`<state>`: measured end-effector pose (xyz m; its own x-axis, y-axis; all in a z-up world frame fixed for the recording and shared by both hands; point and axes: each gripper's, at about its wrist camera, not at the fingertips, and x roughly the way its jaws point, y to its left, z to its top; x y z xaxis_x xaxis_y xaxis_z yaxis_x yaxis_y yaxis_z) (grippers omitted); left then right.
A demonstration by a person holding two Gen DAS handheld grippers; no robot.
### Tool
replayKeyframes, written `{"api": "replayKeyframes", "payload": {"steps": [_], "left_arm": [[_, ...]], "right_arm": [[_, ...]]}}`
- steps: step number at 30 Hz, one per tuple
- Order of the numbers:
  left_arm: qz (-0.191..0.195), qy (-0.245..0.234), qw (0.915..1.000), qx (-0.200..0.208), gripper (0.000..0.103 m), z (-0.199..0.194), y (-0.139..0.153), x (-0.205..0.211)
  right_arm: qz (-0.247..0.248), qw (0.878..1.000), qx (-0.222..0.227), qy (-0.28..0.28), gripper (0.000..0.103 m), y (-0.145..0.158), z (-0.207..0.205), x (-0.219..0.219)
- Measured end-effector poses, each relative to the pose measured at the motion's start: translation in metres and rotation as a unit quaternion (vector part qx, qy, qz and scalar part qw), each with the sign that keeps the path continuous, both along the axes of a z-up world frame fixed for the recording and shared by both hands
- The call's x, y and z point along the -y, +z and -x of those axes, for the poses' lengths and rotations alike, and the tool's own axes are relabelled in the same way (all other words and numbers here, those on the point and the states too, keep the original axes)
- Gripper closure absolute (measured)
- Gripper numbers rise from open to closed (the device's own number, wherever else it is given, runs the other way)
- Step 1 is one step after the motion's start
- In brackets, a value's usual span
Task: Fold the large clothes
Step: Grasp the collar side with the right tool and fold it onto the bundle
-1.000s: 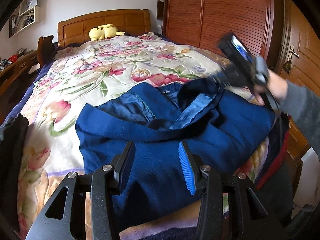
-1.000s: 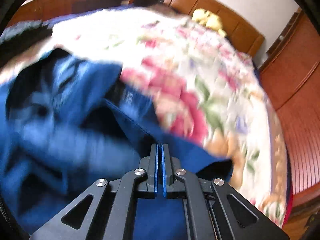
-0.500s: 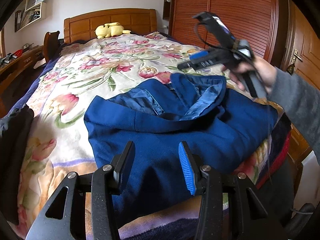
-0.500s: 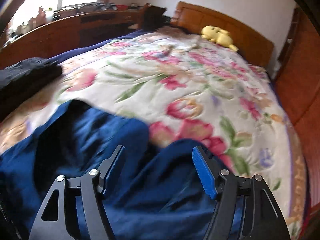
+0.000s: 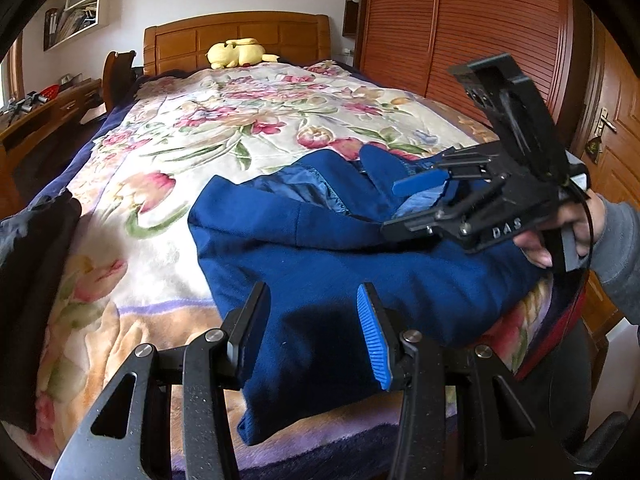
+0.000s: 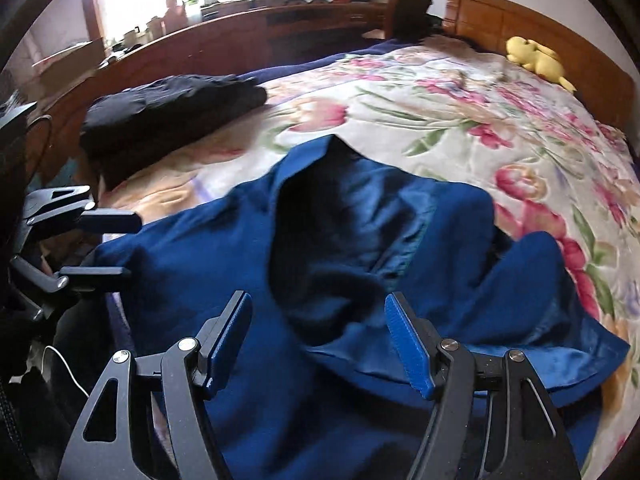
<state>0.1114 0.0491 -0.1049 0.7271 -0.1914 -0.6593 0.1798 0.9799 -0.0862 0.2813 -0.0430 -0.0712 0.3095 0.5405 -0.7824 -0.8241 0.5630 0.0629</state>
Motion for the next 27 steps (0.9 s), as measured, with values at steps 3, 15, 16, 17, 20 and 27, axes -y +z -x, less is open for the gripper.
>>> {"api": "replayKeyframes", "payload": {"steps": [3, 15, 16, 17, 20, 27], "left_arm": [[0.002, 0.004, 1.0000, 0.000, 0.057, 0.000, -0.002, -0.004], [0.006, 0.002, 1.0000, 0.000, 0.057, 0.002, -0.004, -0.005], [0.006, 0.001, 1.0000, 0.000, 0.057, 0.002, -0.003, -0.005], [0.005, 0.001, 1.0000, 0.000, 0.057, 0.002, -0.003, -0.005], [0.003, -0.001, 1.0000, 0.000, 0.057, 0.003, -0.003, -0.005], [0.005, -0.002, 1.0000, -0.002, 0.057, 0.002, -0.004, -0.004]], "right_arm": [[0.006, 1.000, -0.007, 0.011, 0.032, -0.003, -0.002, -0.004], [0.075, 0.996, 0.057, -0.008, 0.101, -0.011, -0.064, -0.037], [0.075, 0.995, 0.066, -0.018, 0.101, -0.009, -0.075, -0.041], [0.075, 0.994, 0.075, -0.025, 0.102, -0.007, -0.083, -0.045], [0.073, 0.991, 0.106, -0.046, 0.102, -0.001, -0.110, -0.063], [0.083, 0.978, 0.148, -0.120, 0.102, -0.014, -0.140, -0.081]]}}
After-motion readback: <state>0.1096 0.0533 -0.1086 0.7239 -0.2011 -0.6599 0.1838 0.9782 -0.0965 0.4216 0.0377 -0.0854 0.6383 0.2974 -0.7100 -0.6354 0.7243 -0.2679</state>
